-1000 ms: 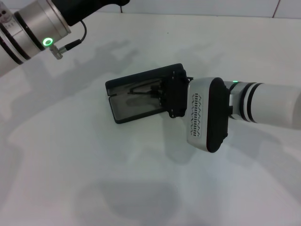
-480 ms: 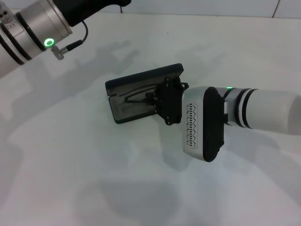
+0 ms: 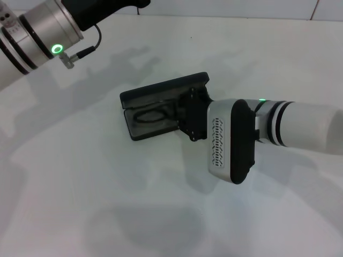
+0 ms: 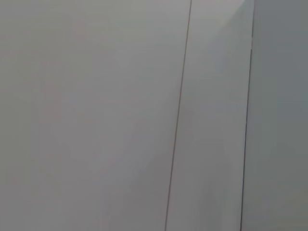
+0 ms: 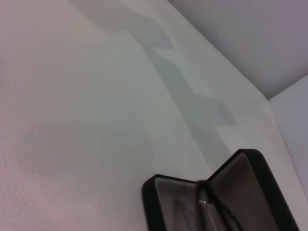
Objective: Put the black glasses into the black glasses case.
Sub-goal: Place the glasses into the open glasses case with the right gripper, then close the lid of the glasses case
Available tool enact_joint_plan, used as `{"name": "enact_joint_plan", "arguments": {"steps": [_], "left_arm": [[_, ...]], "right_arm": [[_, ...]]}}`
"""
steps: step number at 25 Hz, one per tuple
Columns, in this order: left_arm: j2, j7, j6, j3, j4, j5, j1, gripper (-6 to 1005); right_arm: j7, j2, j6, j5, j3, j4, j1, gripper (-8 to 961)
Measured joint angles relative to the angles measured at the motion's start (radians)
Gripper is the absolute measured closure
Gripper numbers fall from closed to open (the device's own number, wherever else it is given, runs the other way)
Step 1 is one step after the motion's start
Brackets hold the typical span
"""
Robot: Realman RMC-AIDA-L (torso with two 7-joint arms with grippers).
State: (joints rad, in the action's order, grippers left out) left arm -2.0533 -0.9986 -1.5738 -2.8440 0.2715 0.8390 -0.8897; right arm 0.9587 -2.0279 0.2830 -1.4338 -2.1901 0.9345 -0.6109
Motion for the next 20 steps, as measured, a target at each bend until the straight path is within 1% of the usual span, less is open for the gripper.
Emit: {"name": "enact_joint_plan", "arguments": {"steps": [8, 10, 11, 12, 16, 17, 20], "left_arm": [[-0.001, -0.002, 0.000, 0.000, 0.001, 0.000, 0.000, 543], [-0.001, -0.004, 0.000, 0.000, 0.004, 0.000, 0.000, 544], [-0.001, -0.005, 0.000, 0.000, 0.004, 0.000, 0.001, 544], [-0.001, -0.005, 0.000, 0.000, 0.005, 0.000, 0.003, 544], [0.003, -0.005, 0.000, 0.000, 0.007, 0.000, 0.009, 544], [0.004, -0.007, 0.003, 0.000, 0.007, -0.002, 0.010, 544], [0.010, -0.012, 0.028, 0.000, 0.008, -0.010, 0.012, 543]], "right_arm": [[0.003, 0.000, 0.015, 0.016, 0.006, 0.018, 0.012, 743], [0.003, 0.001, 0.053, 0.022, 0.015, 0.028, 0.016, 743], [0.003, 0.003, 0.104, 0.021, 0.038, 0.037, 0.023, 743], [0.003, 0.003, 0.104, 0.021, 0.038, 0.037, 0.023, 744], [0.003, 0.010, 0.256, 0.014, 0.129, 0.080, 0.064, 743], [0.003, 0.012, 0.310, 0.014, 0.165, 0.092, 0.077, 743], [0.006, 0.015, 0.519, 0.005, 0.320, 0.112, 0.118, 743]]}}
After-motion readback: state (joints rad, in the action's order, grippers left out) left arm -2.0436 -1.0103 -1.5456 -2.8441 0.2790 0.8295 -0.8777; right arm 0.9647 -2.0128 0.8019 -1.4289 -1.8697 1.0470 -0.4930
